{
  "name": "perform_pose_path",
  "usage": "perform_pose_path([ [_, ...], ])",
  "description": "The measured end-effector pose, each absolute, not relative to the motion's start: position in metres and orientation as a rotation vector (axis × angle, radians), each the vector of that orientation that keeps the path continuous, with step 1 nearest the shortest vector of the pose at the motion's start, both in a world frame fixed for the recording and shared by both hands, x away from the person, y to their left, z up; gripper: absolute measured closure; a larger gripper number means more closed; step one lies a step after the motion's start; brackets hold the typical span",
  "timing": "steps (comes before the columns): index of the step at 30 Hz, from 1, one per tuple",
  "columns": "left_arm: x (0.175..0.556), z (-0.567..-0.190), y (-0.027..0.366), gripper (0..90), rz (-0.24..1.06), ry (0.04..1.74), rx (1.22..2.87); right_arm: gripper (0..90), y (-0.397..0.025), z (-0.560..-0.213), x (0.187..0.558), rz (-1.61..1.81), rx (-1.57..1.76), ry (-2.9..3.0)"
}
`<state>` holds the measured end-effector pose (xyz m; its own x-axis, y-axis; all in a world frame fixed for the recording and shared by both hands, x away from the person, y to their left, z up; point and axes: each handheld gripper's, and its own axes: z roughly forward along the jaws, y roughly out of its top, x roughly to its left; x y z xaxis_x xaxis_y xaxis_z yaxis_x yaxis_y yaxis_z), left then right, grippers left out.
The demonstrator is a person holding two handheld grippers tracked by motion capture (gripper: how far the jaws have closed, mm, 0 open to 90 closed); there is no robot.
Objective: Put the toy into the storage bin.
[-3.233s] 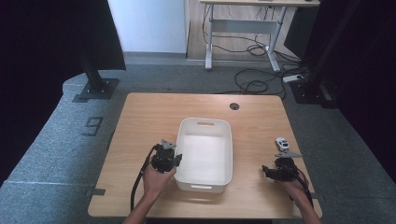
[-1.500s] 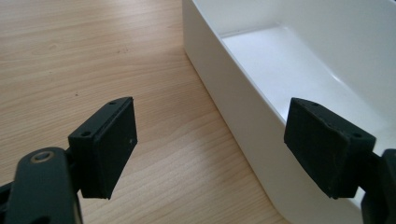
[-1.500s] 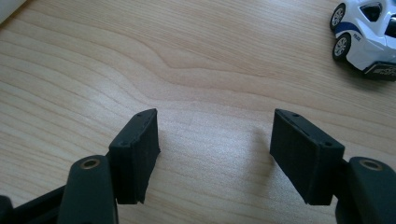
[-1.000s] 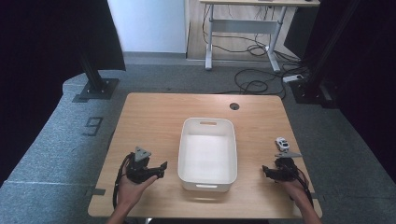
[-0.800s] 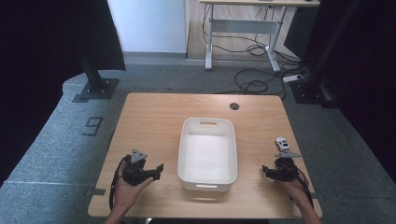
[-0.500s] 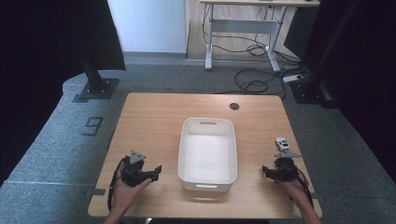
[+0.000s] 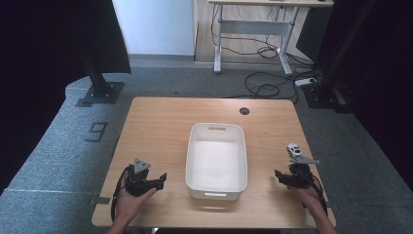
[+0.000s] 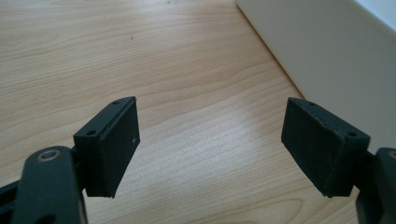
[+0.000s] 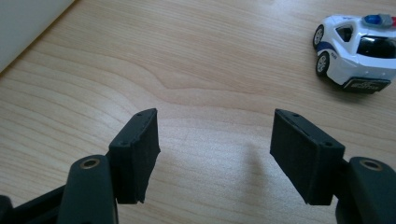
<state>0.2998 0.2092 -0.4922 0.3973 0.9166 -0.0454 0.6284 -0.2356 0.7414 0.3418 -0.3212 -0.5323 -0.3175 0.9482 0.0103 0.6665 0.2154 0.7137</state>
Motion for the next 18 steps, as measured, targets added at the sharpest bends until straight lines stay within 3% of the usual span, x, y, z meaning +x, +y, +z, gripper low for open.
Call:
perform_pose_path([
  [18, 0.302, -0.498, 0.214, 21.4, 0.499, 1.33, 1.995, 25.0, -0.342, -0.525, 0.347, 0.897, 1.557, 2.003],
])
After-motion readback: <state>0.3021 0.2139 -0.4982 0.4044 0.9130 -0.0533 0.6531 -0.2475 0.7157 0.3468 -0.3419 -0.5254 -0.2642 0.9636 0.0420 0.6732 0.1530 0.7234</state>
